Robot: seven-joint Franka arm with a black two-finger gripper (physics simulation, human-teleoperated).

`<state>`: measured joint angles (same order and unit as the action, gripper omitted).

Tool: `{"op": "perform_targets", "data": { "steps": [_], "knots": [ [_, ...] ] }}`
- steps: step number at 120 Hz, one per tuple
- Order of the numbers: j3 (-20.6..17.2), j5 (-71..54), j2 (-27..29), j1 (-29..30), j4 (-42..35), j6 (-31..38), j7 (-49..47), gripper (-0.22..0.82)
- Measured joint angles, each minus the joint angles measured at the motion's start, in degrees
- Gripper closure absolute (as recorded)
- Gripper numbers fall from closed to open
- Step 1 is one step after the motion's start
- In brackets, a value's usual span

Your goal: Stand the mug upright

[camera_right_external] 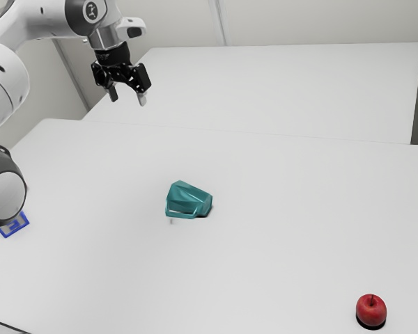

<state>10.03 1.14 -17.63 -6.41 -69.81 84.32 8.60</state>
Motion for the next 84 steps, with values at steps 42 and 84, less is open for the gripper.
{"op": "perform_targets", "data": {
  "steps": [42,84],
  "knots": [
    [0.15,-0.06,1.06,-0.64,-3.71,0.32,0.29,0.0],
    [8.01,8.22,7.09,-0.36,-26.53,8.15,3.67,0.0]
  ]
}}
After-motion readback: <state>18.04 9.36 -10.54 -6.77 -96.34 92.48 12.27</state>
